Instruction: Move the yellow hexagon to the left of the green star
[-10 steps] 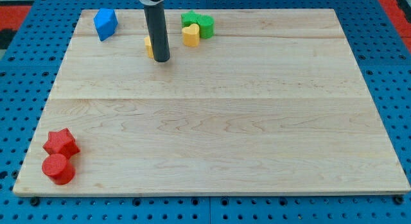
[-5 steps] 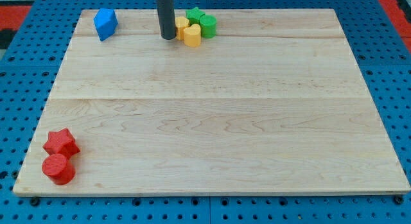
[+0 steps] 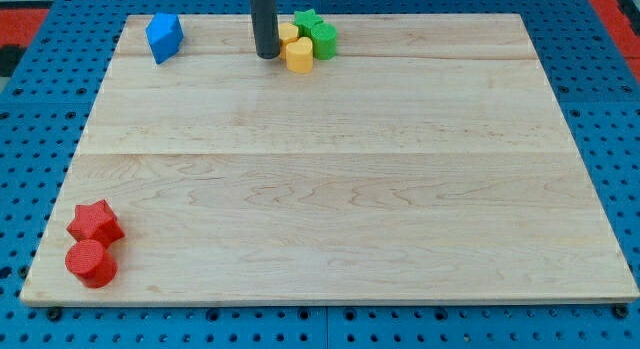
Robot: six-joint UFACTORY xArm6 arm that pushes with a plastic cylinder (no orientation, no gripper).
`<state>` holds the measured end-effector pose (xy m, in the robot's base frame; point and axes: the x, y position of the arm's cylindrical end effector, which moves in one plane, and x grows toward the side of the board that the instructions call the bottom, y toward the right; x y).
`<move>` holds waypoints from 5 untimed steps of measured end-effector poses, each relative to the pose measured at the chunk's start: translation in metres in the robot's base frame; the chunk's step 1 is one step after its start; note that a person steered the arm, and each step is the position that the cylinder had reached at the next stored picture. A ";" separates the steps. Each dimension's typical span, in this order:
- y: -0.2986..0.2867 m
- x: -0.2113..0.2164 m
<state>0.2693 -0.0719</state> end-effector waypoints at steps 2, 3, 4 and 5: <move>-0.004 -0.048; -0.005 -0.078; -0.005 -0.078; -0.008 -0.077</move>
